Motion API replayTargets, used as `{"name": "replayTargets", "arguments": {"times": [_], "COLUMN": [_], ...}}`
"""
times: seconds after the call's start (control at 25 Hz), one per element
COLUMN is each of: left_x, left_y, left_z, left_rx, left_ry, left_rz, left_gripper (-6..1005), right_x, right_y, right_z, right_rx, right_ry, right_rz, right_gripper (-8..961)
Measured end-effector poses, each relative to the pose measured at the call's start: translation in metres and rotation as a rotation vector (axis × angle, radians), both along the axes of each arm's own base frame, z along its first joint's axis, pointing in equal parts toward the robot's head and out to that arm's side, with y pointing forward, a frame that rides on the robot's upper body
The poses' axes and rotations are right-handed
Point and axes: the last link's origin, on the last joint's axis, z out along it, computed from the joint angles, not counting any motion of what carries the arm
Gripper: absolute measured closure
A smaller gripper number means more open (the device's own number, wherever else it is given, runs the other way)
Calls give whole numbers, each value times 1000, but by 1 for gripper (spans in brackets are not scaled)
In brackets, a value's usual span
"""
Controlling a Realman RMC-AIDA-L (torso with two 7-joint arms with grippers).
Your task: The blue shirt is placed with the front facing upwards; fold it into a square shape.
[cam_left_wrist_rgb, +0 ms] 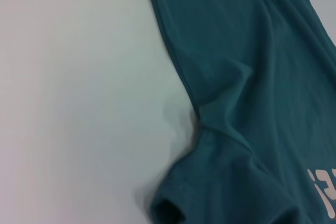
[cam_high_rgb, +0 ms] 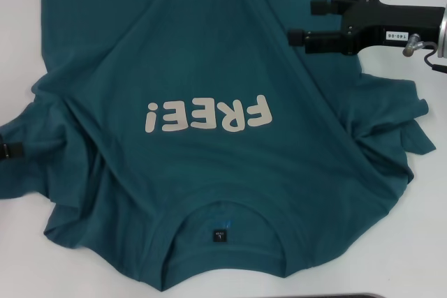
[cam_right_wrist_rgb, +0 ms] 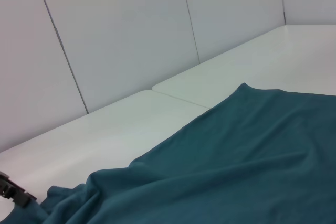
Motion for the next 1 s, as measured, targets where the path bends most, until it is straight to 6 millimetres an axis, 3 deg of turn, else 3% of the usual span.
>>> {"name": "replayTargets", "arguments": {"times": [0.36,0.56,0.8,1.0], "left_x": [1,-1,-5,-6], "left_y": [2,3,6,11], "left_z": [4,8,25,37], "left_rx": [2,15,43,46], "left_ry": [7,14,78,148], "left_rz": [-2,4,23,26], "left_gripper": [671,930,993,983], "right_x": [0,0,1,-1], "right_y": [0,1,0,1], "right_z": [0,0,-1,-2], "right_rx": [2,4,7,12], "right_ry": [0,-1,9,32], "right_rz": [-1,-2,-11,-15], "right_gripper": [27,27,27,27]}}
